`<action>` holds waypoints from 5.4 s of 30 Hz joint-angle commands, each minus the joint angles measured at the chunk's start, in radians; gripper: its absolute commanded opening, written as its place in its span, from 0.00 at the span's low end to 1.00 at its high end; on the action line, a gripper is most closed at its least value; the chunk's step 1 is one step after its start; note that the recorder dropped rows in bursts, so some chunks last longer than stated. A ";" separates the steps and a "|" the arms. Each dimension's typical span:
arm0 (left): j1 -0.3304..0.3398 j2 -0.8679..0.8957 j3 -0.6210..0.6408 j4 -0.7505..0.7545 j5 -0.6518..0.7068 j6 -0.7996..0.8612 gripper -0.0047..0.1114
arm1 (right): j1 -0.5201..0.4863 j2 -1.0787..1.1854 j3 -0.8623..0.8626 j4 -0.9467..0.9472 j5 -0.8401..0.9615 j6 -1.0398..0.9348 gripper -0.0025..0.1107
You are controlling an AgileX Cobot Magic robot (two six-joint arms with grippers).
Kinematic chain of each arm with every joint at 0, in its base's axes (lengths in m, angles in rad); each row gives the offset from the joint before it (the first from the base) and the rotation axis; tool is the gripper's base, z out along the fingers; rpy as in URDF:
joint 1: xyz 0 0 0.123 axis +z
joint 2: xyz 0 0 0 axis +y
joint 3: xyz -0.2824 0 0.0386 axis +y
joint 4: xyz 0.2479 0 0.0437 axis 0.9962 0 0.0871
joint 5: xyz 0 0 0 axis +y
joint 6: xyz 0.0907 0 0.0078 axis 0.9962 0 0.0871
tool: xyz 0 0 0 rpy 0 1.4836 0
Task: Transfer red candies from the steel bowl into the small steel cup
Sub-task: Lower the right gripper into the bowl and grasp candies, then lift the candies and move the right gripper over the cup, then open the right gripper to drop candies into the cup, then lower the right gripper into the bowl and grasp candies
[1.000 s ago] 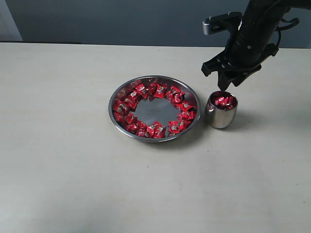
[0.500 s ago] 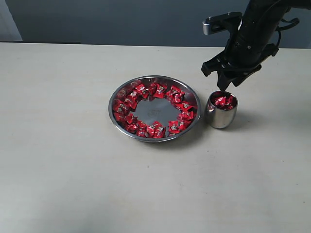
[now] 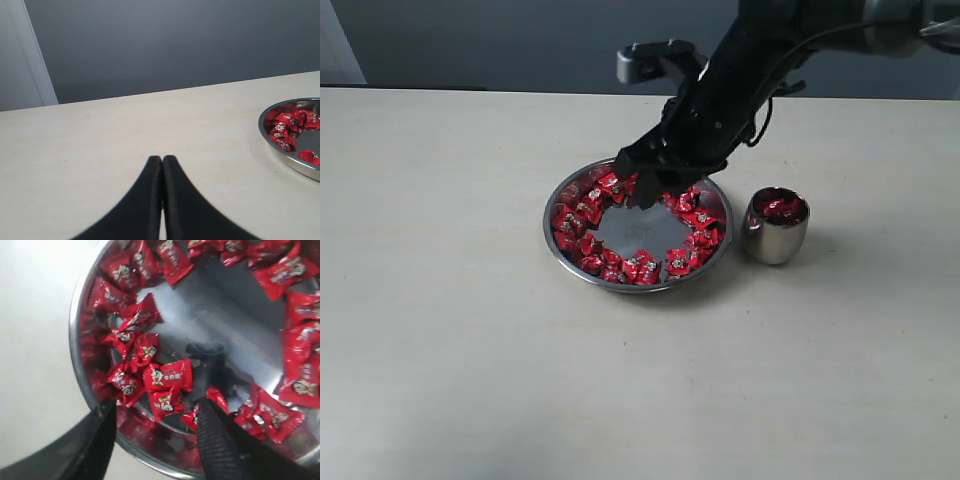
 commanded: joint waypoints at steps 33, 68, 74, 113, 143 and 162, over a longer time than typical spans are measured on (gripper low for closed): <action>-0.006 -0.005 0.002 -0.004 -0.006 -0.004 0.04 | 0.043 0.195 0.000 -0.074 -0.030 -0.023 0.21; -0.006 -0.005 0.002 -0.004 -0.006 -0.004 0.04 | -0.102 -0.095 -0.109 -0.214 0.037 0.023 0.02; -0.006 -0.005 0.002 -0.004 -0.006 -0.004 0.04 | -0.169 -0.125 -0.109 -0.218 0.150 0.027 0.02; -0.006 -0.005 0.002 -0.004 -0.006 -0.004 0.04 | -0.195 0.001 -0.107 -0.371 0.276 0.128 0.02; -0.006 -0.005 0.002 -0.004 -0.006 -0.004 0.04 | -0.026 0.034 -0.107 -0.017 -0.082 0.005 0.36; -0.006 -0.005 0.002 -0.004 -0.006 -0.004 0.04 | 0.054 0.251 -0.107 0.004 -0.215 0.005 0.36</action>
